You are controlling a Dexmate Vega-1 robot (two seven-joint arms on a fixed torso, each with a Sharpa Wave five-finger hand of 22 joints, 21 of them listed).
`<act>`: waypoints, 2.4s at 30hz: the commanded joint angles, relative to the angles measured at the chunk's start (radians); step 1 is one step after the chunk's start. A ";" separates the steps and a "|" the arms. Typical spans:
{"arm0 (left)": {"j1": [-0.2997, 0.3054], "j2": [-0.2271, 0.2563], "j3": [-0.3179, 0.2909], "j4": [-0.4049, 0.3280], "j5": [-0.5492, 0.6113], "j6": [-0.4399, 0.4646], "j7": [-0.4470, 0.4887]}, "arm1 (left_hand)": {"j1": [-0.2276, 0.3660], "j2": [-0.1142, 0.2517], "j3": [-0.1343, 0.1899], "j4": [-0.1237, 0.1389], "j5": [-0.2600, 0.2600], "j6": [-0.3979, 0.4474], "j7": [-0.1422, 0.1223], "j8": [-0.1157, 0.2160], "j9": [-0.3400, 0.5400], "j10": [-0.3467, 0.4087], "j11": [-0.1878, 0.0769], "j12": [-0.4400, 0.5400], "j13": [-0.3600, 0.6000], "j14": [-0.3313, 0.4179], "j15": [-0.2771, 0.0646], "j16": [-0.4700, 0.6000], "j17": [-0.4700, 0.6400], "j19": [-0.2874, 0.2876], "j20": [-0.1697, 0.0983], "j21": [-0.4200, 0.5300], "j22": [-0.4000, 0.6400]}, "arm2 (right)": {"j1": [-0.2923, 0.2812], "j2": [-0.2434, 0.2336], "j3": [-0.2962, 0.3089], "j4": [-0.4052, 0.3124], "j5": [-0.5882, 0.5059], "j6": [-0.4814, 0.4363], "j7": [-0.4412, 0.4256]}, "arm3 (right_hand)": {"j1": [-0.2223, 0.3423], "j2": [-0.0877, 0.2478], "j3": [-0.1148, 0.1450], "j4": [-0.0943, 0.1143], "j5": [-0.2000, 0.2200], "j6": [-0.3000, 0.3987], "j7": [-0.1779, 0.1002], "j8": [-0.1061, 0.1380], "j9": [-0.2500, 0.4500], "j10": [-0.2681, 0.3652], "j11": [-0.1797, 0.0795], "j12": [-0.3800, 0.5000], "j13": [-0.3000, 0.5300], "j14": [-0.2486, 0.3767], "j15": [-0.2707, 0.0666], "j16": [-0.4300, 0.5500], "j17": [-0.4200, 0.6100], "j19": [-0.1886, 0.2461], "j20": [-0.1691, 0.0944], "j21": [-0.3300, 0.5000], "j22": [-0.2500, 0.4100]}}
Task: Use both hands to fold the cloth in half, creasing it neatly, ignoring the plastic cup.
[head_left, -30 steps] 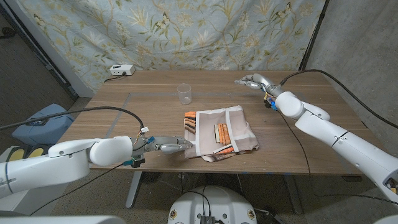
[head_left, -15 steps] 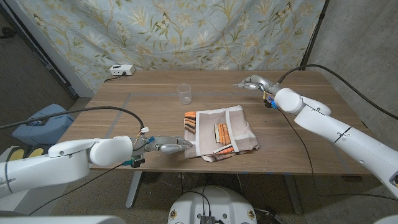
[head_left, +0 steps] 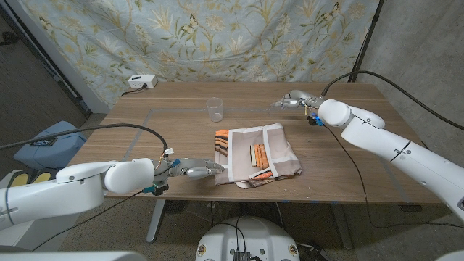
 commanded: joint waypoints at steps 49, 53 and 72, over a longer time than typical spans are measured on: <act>-0.007 0.002 0.009 0.002 0.006 0.008 -0.005 | -0.018 0.004 0.043 -0.001 0.007 0.013 -0.006 -0.003 0.003 0.005 -0.008 -0.009 0.002 0.004 0.005 0.002 0.000 -0.069 -0.005 0.010 0.002 | 0.132 0.030 -0.171 0.156 -0.131 -0.017 0.189 | -0.036 -0.050 -0.046 0.034 0.028 -0.002 -0.017 -0.014 0.008 -0.012 -0.034 0.014 0.031 0.003 -0.032 -0.009 0.019 -0.004 -0.010 -0.003 0.004; -0.009 -0.001 0.011 0.003 0.009 0.010 -0.007 | -0.018 0.004 0.045 -0.001 0.007 0.013 -0.007 -0.003 0.003 0.005 -0.008 -0.009 0.002 0.003 0.007 0.001 0.000 -0.069 -0.005 0.010 0.002 | 0.132 0.034 -0.174 0.159 -0.137 -0.021 0.191 | -0.040 -0.051 -0.051 0.037 0.033 0.003 -0.019 -0.013 0.009 0.010 -0.034 0.026 0.036 0.015 -0.040 -0.005 0.022 -0.001 -0.010 -0.002 0.004; -0.008 -0.003 0.016 0.007 0.010 0.008 -0.006 | -0.020 0.002 0.056 -0.001 0.006 0.018 -0.012 -0.003 0.003 0.001 -0.009 -0.014 0.002 0.003 0.007 0.000 0.000 -0.069 -0.006 0.011 0.002 | 0.113 0.047 -0.175 0.158 -0.151 -0.033 0.166 | 0.006 -0.028 -0.073 0.030 0.073 0.134 -0.065 0.029 0.037 0.122 -0.114 0.173 0.139 0.164 -0.119 0.072 0.093 0.050 -0.015 0.011 0.006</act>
